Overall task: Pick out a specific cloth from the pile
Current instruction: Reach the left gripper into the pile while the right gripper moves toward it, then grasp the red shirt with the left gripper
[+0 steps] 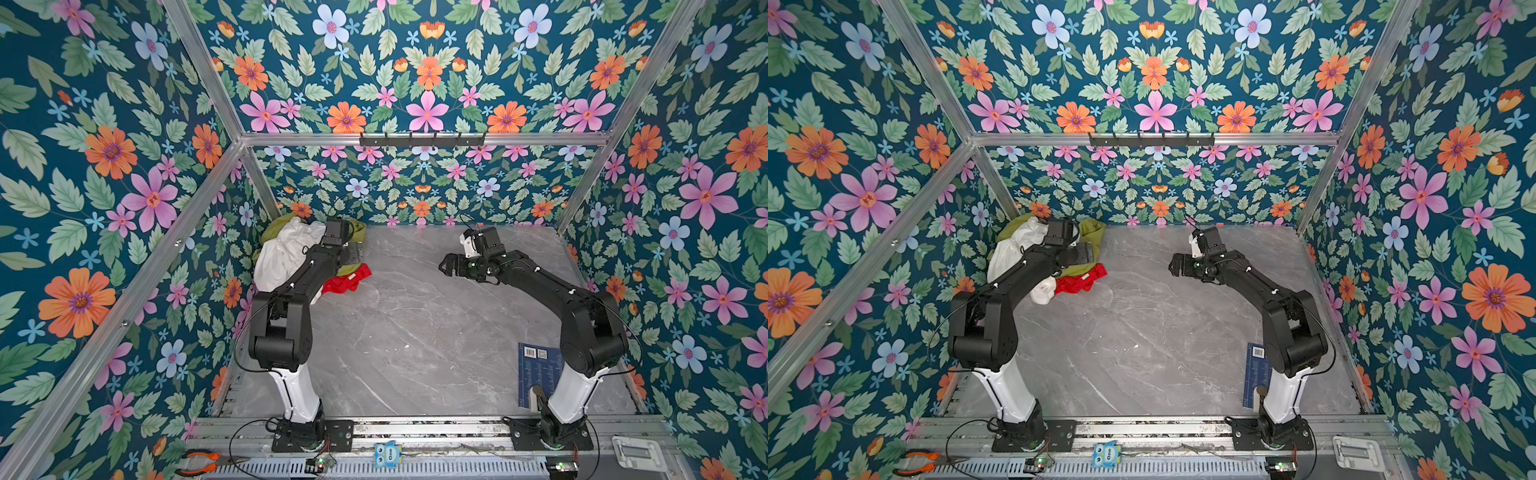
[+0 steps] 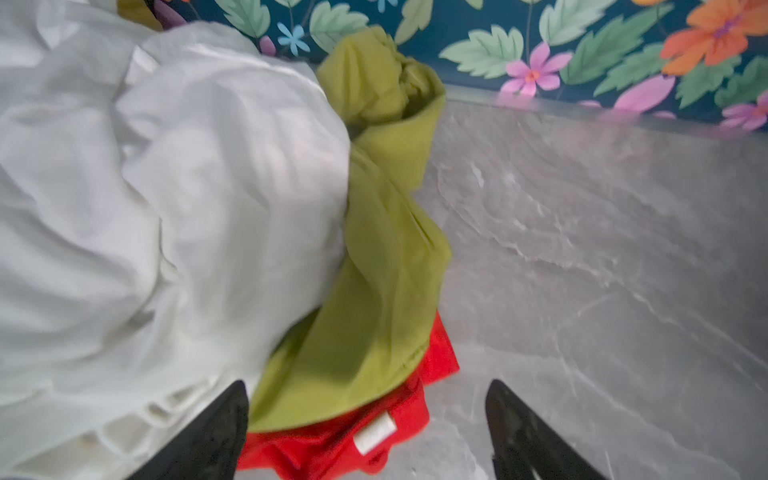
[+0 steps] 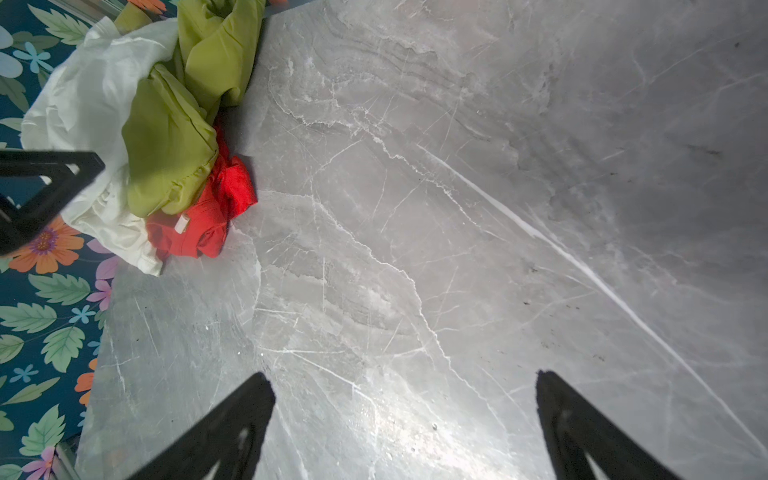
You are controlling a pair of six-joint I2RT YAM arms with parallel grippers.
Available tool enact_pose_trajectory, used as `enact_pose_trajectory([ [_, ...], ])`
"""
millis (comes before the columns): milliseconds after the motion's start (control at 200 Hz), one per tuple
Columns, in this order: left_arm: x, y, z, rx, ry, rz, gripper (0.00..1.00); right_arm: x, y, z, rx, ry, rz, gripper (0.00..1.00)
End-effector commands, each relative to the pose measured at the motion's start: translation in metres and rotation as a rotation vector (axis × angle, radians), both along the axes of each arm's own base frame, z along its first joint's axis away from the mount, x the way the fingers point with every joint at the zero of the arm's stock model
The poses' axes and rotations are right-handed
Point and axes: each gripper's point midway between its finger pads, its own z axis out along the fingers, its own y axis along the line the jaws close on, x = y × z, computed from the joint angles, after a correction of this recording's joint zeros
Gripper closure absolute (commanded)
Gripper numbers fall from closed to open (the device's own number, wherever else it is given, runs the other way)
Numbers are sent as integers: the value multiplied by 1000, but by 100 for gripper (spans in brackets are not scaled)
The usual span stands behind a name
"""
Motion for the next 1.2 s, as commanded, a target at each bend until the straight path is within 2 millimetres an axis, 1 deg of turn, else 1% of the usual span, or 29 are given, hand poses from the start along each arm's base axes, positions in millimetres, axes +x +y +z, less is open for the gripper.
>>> enact_pose_trajectory([
  [0,-21,8,-16,64,45,32,13,-1,5,2,21,-16,26,1],
  [95,-32,8,-35,61,91,37,15,-3,8,0,39,-2,37,1],
  [165,-33,9,-49,59,115,46,16,-4,11,1,53,2,48,1],
  [300,-26,7,-67,62,135,34,16,-5,11,1,54,11,46,1],
  [415,-19,11,-83,50,162,41,18,-8,11,1,59,17,47,1],
  [565,-8,13,-93,46,164,48,28,-10,10,0,65,20,46,1],
  [675,-4,14,-97,47,164,50,45,-11,10,0,66,21,43,1],
  [725,-4,15,-99,48,168,53,53,-11,10,-1,66,23,42,1],
  [795,-5,18,-99,50,169,58,68,-11,10,-1,63,24,40,1],
  [940,-9,24,-93,51,162,68,90,-11,9,-1,62,21,35,1],
  [1050,-11,27,-82,52,151,69,100,-10,10,1,71,20,33,1],
  [1195,-10,28,-61,18,127,52,100,-8,10,6,78,14,21,1],
])
